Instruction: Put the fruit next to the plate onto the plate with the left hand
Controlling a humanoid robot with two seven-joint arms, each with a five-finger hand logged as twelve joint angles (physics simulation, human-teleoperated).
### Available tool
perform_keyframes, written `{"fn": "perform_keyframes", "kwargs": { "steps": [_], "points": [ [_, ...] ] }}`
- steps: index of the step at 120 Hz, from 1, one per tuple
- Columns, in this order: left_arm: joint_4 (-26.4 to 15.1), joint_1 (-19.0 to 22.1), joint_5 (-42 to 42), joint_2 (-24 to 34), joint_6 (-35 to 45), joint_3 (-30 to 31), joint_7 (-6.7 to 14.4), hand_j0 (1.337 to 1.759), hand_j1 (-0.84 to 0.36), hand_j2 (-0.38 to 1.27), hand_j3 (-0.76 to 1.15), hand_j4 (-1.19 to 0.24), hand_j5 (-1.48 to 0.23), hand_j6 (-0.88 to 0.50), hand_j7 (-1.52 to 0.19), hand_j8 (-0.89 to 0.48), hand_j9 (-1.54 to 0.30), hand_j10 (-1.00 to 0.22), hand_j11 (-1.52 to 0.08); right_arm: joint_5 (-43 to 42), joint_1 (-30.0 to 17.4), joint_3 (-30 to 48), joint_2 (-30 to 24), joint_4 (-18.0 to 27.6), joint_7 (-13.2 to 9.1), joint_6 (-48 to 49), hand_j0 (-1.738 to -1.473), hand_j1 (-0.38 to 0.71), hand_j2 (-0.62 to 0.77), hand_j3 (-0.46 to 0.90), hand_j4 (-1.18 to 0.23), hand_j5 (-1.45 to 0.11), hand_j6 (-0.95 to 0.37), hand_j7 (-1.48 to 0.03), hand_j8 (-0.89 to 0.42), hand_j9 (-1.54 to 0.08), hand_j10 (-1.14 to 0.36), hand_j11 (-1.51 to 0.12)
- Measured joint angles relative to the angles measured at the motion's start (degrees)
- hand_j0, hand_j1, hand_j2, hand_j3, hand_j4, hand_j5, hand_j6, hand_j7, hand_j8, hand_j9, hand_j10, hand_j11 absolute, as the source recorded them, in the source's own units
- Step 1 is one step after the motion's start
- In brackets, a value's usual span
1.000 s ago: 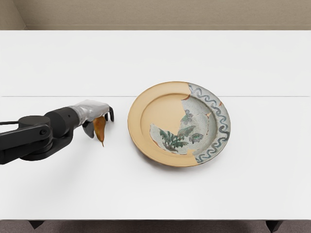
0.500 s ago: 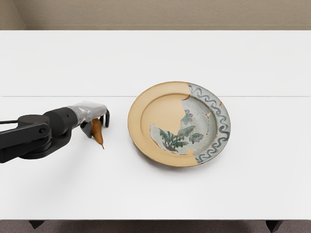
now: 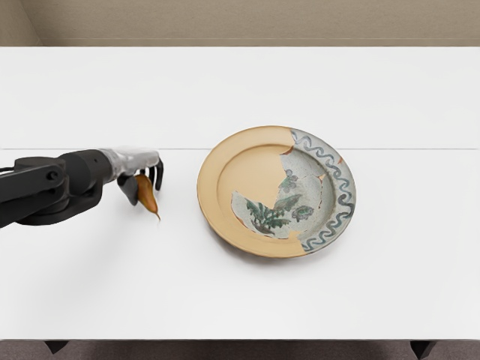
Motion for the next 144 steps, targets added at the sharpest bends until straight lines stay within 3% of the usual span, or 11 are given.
{"fn": "perform_keyframes", "kwargs": {
  "steps": [51,78,144],
  "points": [
    [0.82,-4.43,-7.83,-1.80,-6.52,-7.42,-0.16,1.655,-0.30,0.28,0.00,-0.69,-0.91,-0.53,-0.92,-0.50,-0.92,-0.68,-0.92,-0.06,0.00,0.00,0.00,0.00,0.00,0.00,-1.658,-0.35,0.00,0.00,0.00,0.00,0.00,0.00,0.00,0.00,0.00,0.00],
    [2.40,-4.80,-9.73,-8.86,-6.71,-11.20,-0.12,1.655,-0.31,0.31,0.00,-0.68,-0.92,-0.54,-0.91,-0.52,-0.91,-0.68,-0.92,-0.06,0.01,0.00,0.00,0.00,0.00,0.00,-1.658,-0.35,0.00,0.00,0.00,0.00,0.00,0.00,0.00,0.00,0.00,0.00],
    [16.69,-4.43,-9.68,-25.79,-6.37,-13.22,-0.93,1.655,-0.31,0.30,0.00,-0.69,-0.92,-0.53,-0.93,-0.50,-0.93,-0.69,-0.94,-0.06,0.04,0.00,0.00,0.00,0.00,0.00,-1.658,-0.35,0.00,0.00,0.00,0.00,0.00,0.00,0.00,0.00,0.00,0.00]
  ]
}}
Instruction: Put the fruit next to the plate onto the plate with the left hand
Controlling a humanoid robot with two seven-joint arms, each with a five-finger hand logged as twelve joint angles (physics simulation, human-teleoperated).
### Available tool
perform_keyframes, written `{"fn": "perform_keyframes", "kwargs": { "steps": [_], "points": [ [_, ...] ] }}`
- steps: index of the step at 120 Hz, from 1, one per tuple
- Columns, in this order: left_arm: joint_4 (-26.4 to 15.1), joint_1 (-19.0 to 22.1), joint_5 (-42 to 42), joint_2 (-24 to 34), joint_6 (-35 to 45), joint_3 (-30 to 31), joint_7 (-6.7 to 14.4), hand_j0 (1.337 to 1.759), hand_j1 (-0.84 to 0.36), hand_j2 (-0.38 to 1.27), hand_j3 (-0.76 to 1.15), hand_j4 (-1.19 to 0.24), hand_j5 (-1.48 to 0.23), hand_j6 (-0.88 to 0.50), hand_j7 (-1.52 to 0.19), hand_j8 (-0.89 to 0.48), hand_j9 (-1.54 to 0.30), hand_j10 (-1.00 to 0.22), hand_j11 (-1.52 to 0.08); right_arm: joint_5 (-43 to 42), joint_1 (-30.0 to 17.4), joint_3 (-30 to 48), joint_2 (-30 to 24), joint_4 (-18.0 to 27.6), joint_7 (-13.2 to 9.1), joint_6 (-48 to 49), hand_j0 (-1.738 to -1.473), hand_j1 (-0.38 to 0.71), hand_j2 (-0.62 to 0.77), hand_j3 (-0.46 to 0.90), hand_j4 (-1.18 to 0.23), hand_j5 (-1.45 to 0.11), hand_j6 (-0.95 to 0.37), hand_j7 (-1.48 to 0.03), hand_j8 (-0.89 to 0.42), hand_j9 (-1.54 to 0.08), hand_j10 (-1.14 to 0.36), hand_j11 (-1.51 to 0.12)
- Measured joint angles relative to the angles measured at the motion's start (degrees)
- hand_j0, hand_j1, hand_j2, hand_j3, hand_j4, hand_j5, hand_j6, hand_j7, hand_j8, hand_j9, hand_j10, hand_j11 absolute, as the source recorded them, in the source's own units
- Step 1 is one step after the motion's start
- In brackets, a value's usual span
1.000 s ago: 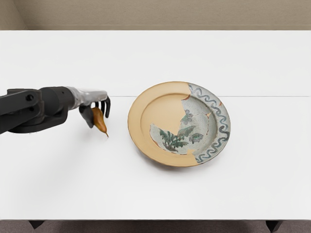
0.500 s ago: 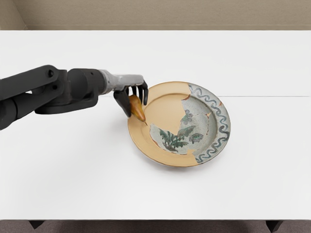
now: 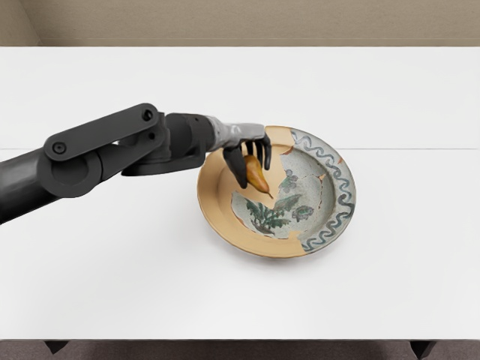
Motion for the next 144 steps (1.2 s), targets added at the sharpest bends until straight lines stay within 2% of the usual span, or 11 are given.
{"fn": "perform_keyframes", "kwargs": {
  "steps": [16,31,49,61,71,85,104,131,144],
  "points": [
    [3.54,0.18,0.41,-3.10,0.01,0.86,-0.63,1.655,-0.31,0.30,0.00,-0.70,-0.92,-0.52,-0.93,-0.49,-0.93,-0.69,-0.94,0.00,-0.06,0.00,0.00,0.00,0.00,0.00,-1.658,-0.35,0.00,0.00,0.00,0.00,0.00,0.00,0.00,0.00,0.00,0.00],
    [5.00,0.10,0.50,-3.53,0.13,2.05,-0.91,1.655,-0.29,0.28,0.00,-0.68,-0.90,-0.54,-0.90,-0.51,-0.91,-0.68,-0.92,0.00,-0.16,0.00,0.00,0.00,0.00,0.00,-1.658,-0.35,0.00,0.00,0.00,0.00,0.00,0.00,0.00,0.00,0.00,0.00],
    [5.44,1.58,-2.07,-3.79,0.24,1.47,-0.93,1.657,0.00,0.14,0.00,-0.36,-0.47,-0.29,-0.47,-0.28,-0.48,-0.36,-0.48,0.00,-0.21,0.00,0.00,0.00,0.00,0.00,-1.658,-0.35,0.00,0.00,0.00,0.00,0.00,0.00,0.00,0.00,0.00,0.00],
    [5.13,-0.10,-10.75,1.72,-0.48,0.35,-0.71,1.657,0.13,0.09,0.00,-0.23,-0.30,-0.18,-0.30,-0.18,-0.30,-0.22,-0.30,0.00,-0.22,-0.03,0.00,0.00,0.00,0.00,-1.658,-0.35,0.00,0.00,0.00,0.00,0.00,0.00,0.00,0.00,0.00,0.00],
    [4.92,0.13,-18.27,6.21,-5.25,-1.90,-0.61,1.657,0.20,0.06,0.00,-0.16,-0.21,-0.13,-0.20,-0.12,-0.21,-0.15,-0.21,0.00,-0.18,-0.05,0.00,0.00,0.00,0.00,-1.658,-0.35,0.00,0.00,0.00,0.00,0.00,0.00,0.00,0.00,0.00,0.00],
    [4.81,0.18,-26.88,13.40,-12.27,-4.22,-0.56,1.658,0.26,0.04,0.00,-0.10,-0.12,-0.08,-0.12,-0.08,-0.12,-0.09,-0.12,-0.05,-0.09,-0.05,0.00,0.00,0.00,0.01,-1.658,-0.35,0.00,0.00,0.00,0.00,0.00,0.00,0.00,0.00,0.00,0.00],
    [4.77,0.53,-33.98,22.81,-15.32,-7.36,-0.60,1.658,0.30,0.02,0.00,-0.05,-0.07,-0.05,-0.07,-0.04,-0.07,-0.05,-0.07,-0.08,0.06,-0.02,0.00,0.01,0.00,-0.01,-1.658,-0.35,0.00,0.00,0.00,0.00,0.00,0.00,0.00,0.00,0.00,0.00],
    [4.84,2.00,-38.53,28.33,-16.08,-8.27,-0.80,1.658,0.32,0.01,0.00,-0.03,-0.03,-0.03,-0.03,-0.03,-0.03,-0.03,-0.03,-0.09,0.17,-0.01,0.00,0.04,0.00,0.02,-1.658,-0.35,0.00,0.00,0.00,0.00,0.00,0.00,0.00,0.00,0.00,0.00],
    [4.90,2.06,-39.14,28.78,-16.15,-8.34,-0.82,1.658,0.33,0.01,0.00,-0.02,-0.03,-0.02,-0.03,-0.02,-0.03,-0.02,-0.03,-0.09,0.20,-0.04,0.00,0.01,0.00,0.00,-1.658,-0.35,0.00,0.00,0.00,0.00,0.00,0.00,0.00,0.00,0.00,0.00]
  ]
}}
